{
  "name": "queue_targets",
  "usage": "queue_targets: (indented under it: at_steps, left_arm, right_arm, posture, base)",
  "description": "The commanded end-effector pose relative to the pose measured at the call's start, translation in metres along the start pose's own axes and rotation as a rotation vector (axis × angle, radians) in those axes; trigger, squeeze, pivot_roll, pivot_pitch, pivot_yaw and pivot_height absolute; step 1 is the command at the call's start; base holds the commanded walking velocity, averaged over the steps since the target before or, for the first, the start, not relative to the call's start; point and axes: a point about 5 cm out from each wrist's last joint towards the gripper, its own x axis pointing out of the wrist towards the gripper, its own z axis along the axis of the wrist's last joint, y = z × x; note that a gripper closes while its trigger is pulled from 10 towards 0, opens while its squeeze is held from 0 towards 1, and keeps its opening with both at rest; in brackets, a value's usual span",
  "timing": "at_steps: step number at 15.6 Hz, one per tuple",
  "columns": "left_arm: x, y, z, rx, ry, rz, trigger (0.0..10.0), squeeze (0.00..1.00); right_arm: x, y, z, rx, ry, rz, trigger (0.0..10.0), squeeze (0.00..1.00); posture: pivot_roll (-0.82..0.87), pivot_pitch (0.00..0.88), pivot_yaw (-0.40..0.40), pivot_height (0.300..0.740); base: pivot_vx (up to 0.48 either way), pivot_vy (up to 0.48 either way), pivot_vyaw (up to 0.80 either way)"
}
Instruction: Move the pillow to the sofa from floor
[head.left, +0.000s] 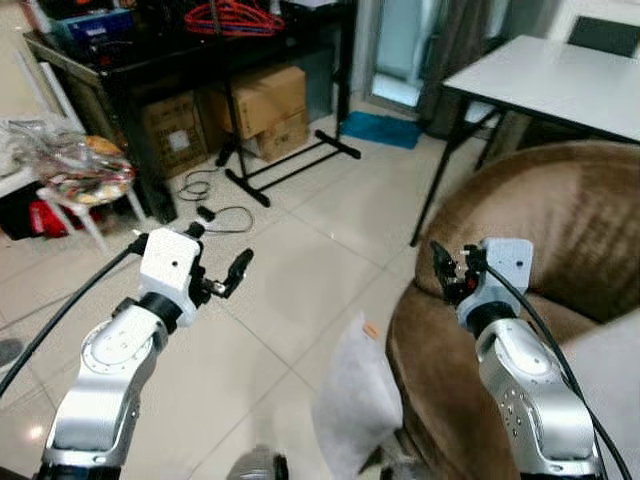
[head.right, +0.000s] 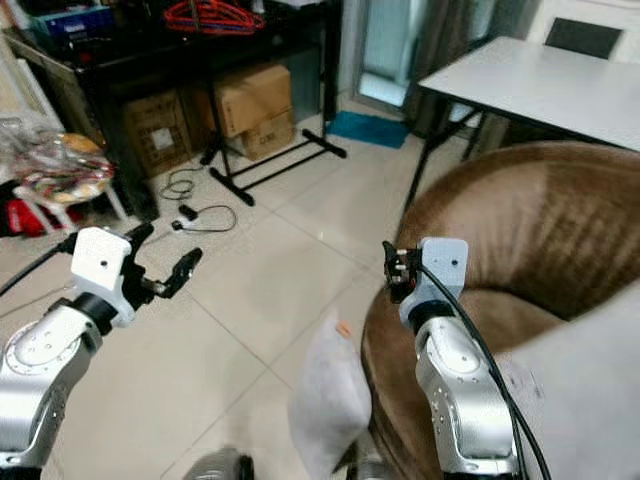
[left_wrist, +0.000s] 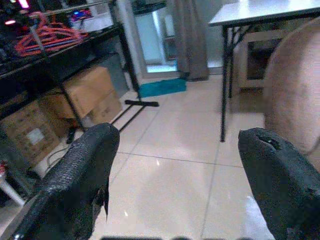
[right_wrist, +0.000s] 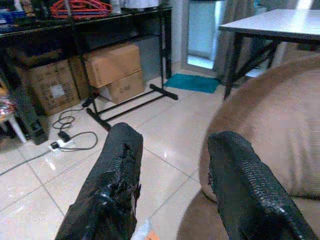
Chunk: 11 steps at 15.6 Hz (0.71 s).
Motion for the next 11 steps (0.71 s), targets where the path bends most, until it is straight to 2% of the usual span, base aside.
queue_targets:
  at_steps: [1,9,11]
  left_arm:
    - [0.0007,-0.0021,-0.0018,0.007,0.006,-0.003,10.0,0.00]
    - [0.0023,-0.0052,-0.0077,0.007,0.031,0.022,10.0,0.00]
    - [0.0026,-0.0064,-0.0063,-0.007,0.017,0.014,10.0,0.00]
  right_arm:
    - [-0.0001,-0.0005,-0.0008,-0.004,0.001,0.004,10.0,0.00]
    - [0.0019,0.0029,-0.0028,-0.027,0.019,0.018,10.0,0.00]
    - [0.0024,0.0039,-0.0038,-0.041,0.026,0.025,10.0,0.00]
  posture:
    - [-0.05,0.000,0.022,0.650]
    - [-0.05,0.000,0.013,0.580]
    - [-0.05,0.000,0.015,0.580]
  base:
    - [0.000,0.000,0.00]
    - [0.000,0.000,0.00]
    - [0.000,0.000,0.00]
